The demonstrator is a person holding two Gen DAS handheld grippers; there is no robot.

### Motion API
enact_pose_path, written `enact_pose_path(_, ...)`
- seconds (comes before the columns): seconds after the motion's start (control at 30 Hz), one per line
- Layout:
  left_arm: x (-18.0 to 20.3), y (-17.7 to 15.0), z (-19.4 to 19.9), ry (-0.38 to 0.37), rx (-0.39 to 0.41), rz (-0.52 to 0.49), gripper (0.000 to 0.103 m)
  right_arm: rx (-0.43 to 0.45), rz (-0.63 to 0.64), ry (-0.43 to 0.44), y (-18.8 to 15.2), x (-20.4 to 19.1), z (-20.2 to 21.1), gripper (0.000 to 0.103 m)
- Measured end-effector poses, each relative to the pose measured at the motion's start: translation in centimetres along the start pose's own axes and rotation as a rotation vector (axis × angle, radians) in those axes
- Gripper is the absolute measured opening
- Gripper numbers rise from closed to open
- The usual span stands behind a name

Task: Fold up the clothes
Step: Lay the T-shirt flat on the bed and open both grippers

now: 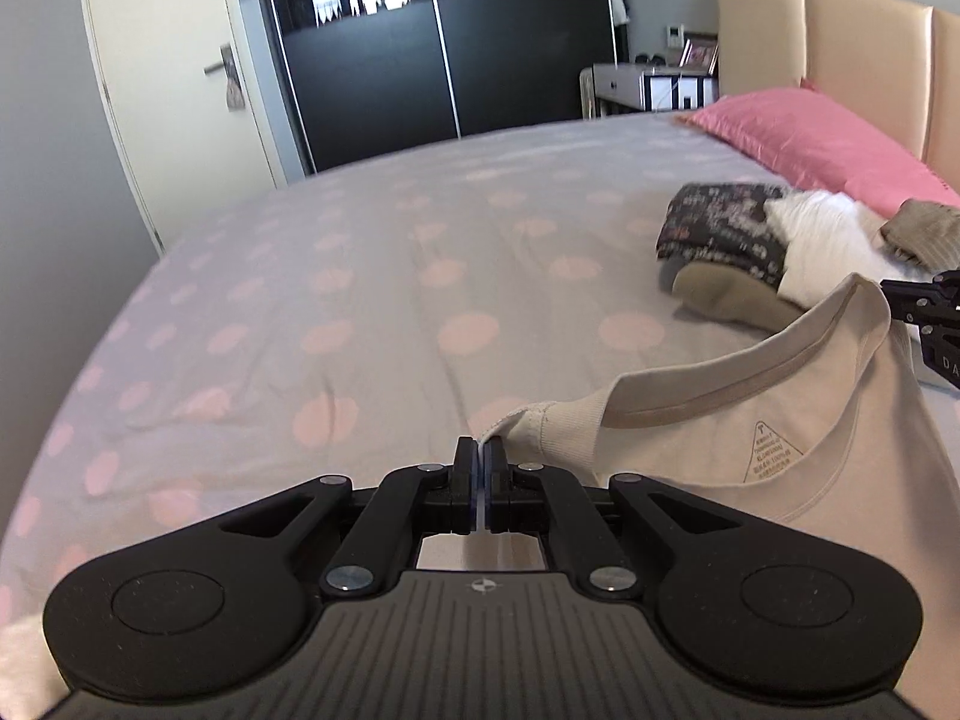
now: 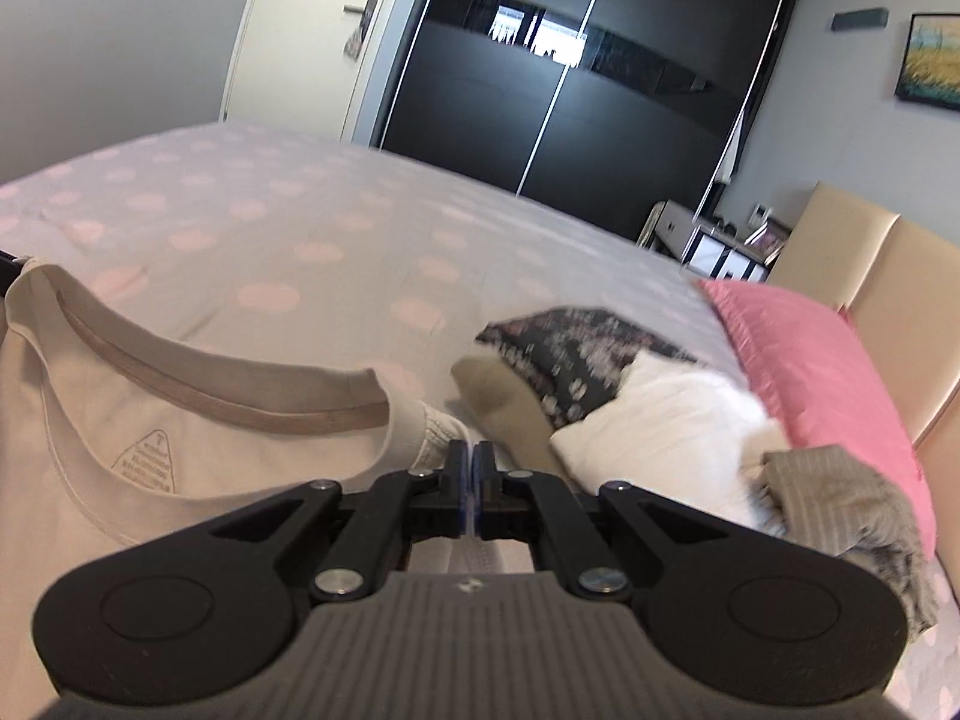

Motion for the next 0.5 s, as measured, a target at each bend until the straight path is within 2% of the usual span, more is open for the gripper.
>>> enact_pose_path(0.2,0.0,-2.3,-4.6,-0.04,-0.083,0.054,0.003,-0.1,-0.039,0.01,-2.1,0.4,-3.9,0.004)
enact_pose_path(0.33,-0.5,-3.2,-4.0,-0.054,-0.101,0.074,0.011,-0.115,-0.097,0.017,-1.7,2.3,-2.6,0.01)
enact_pose_path(0.4,-1.0,-3.7,-3.1,-0.052,-0.104,0.083,0.015,-0.121,-0.143,0.015,-1.6,3.7,-1.6,0.017)
enact_pose_path(0.43,-1.3,-4.0,-2.5,-0.052,-0.108,0.093,0.017,-0.123,-0.169,0.012,-1.6,4.4,-0.9,0.03)
enact_pose_path(0.47,-1.5,-4.3,-1.9,-0.053,-0.114,0.101,0.018,-0.126,-0.197,0.013,-1.6,5.3,-0.1,0.035)
enact_pose_path(0.5,-1.8,-4.7,-1.2,-0.054,-0.12,0.107,0.021,-0.134,-0.218,0.015,-1.8,5.9,0.5,0.035)
Point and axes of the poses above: each gripper's, at about its wrist camera, not at the fingertips, and z roughly against the way its jaws point, x to its right, y to its top, the point moved 7 cm from there along -z, roughly the way its jaws point, and after that the axes turned 9 degrees about -z, right-handed, at the moved point
